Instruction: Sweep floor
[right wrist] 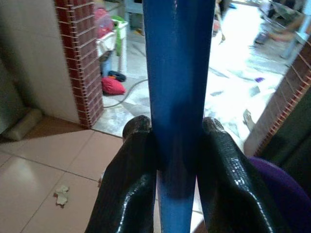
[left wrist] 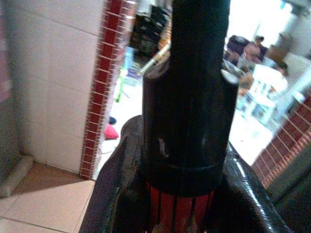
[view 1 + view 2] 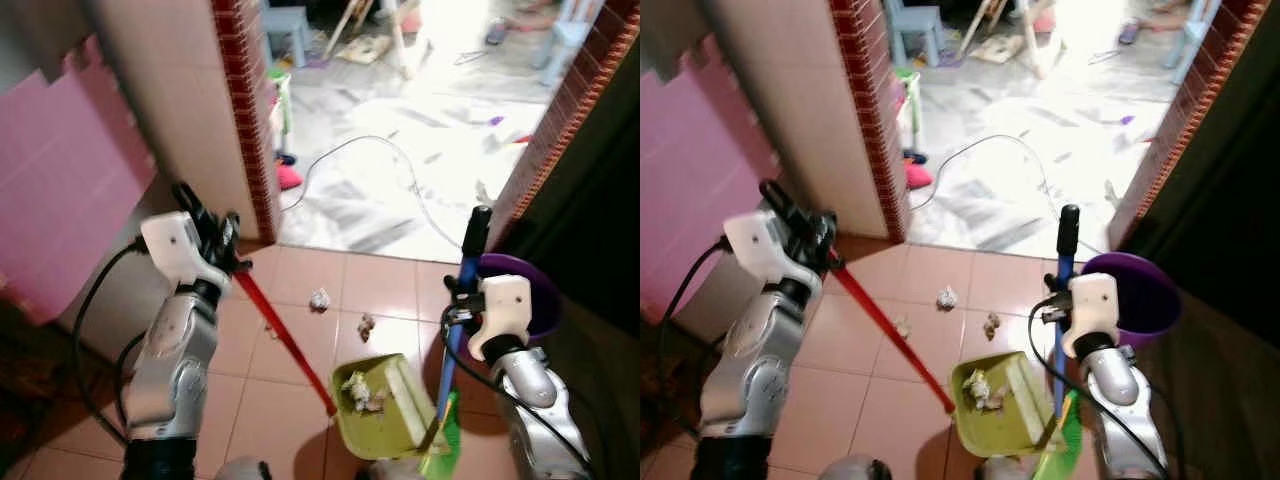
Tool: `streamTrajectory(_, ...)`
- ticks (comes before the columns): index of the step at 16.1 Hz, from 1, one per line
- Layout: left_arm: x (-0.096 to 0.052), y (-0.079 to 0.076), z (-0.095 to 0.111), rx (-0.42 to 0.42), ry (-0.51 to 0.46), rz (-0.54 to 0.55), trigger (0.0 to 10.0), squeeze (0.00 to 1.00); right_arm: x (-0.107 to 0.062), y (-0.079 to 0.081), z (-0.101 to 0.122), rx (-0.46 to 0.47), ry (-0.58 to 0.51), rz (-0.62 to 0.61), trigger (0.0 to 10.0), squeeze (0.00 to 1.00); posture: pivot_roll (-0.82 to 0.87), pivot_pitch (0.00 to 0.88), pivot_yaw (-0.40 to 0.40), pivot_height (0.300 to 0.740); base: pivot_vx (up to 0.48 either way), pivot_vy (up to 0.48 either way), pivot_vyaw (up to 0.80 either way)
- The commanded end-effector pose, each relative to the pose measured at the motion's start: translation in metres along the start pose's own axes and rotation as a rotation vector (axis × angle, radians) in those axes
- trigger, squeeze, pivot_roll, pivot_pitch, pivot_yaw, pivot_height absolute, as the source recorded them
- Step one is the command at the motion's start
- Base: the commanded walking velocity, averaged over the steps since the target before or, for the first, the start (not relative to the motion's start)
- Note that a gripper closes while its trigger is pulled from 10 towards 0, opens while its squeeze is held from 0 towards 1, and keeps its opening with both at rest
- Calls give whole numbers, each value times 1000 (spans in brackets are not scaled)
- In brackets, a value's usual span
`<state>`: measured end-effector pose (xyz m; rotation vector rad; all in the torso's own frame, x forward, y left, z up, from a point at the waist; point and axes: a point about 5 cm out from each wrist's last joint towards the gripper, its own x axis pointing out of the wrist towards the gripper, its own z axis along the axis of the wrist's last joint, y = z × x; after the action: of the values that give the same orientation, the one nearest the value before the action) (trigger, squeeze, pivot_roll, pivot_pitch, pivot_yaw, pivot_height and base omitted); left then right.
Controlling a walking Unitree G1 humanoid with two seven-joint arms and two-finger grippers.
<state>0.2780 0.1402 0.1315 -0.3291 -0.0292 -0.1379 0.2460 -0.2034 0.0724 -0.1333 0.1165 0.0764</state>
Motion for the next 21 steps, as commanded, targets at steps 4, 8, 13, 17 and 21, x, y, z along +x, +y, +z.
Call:
streamTrajectory(4,3,-9,-14,114,98,-116,10000,0,9,13,29,64,-126,-13,10000,0,-171,0,84,740,0,0,-800)
streamTrajectory(8,10,-3,-10,116,93,-101,10000,0,11,12,28,70,-115,-33,10000,0,-176,0,104,740,0,0,-800)
streamTrajectory(13,9,13,-12,187,127,-64,10000,0,21,17,37,110,-133,-28,10000,0,-152,0,78,740,0,0,-800)
streamTrajectory(17,-7,32,-26,274,158,-14,10000,0,24,28,39,136,-145,-3,10000,0,-142,0,76,740,0,0,-800)
streamTrajectory(21,-4,26,-24,155,145,-21,10000,0,21,27,38,134,-149,16,10000,0,-146,0,69,740,0,0,0)
